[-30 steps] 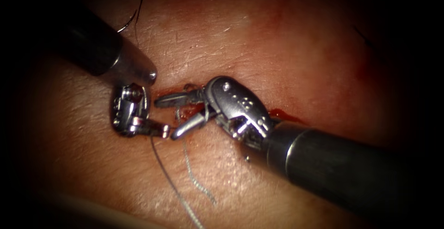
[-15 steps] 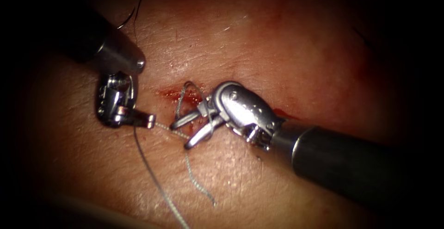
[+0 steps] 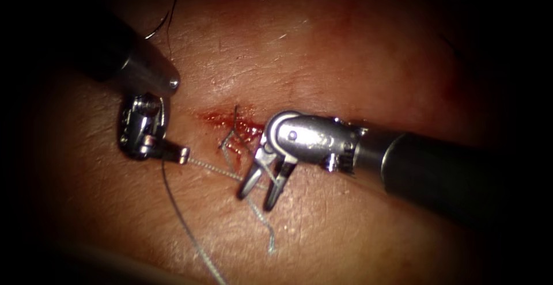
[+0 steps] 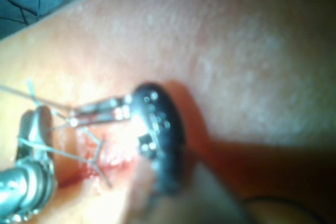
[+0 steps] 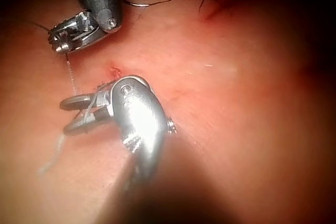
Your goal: Wound Closure
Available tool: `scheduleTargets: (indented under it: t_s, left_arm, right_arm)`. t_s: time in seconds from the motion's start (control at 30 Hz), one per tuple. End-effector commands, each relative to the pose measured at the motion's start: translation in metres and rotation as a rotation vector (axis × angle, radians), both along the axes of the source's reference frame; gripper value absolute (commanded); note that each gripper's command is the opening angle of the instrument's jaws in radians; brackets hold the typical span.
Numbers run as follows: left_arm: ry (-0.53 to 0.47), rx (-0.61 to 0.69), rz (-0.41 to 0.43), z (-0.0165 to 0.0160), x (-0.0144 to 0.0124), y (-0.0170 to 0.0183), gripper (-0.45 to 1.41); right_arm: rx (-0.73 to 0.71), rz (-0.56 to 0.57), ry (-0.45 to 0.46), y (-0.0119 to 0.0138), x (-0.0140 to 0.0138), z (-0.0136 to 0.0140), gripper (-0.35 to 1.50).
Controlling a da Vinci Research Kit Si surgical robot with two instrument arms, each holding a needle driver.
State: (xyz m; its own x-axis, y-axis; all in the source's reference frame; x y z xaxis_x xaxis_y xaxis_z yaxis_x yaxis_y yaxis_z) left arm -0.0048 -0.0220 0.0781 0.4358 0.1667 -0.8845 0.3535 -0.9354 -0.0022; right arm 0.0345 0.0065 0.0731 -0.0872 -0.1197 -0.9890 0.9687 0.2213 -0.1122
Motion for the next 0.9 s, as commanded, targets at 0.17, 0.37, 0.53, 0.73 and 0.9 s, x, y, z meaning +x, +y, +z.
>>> scheduleTargets:
  t_s: [0.17, 0.37, 0.53, 0.73, 0.9]
  left_arm:
    - [-0.015, -0.009, 0.037, 0.0005, 0.0001, -0.0007, -0.45]
    - [-0.034, -0.021, 0.077, 0.0003, 0.0004, -0.0013, -0.45]
    - [-0.04, -0.03, 0.091, 0.0002, 0.0011, -0.0016, -0.45]
    - [-0.041, -0.03, 0.094, 0.0001, 0.0011, -0.0018, -0.45]
    - [-0.04, -0.029, 0.09, 0.0001, 0.0011, -0.0019, -0.45]
  right_arm:
    - [-0.107, -0.142, -0.015, -0.0001, 0.0026, 0.0004, 0.61]
    - [-0.206, -0.289, 0.001, -0.0008, 0.0039, 0.0005, 0.56]
    - [-0.275, -0.294, 0.013, -0.0017, 0.0047, 0.0011, 0.46]
    - [-0.352, -0.331, 0.014, -0.0022, 0.005, 0.0017, -0.35]
    - [-0.32, -0.202, -0.115, -0.002, 0.0049, 0.0015, -0.35]
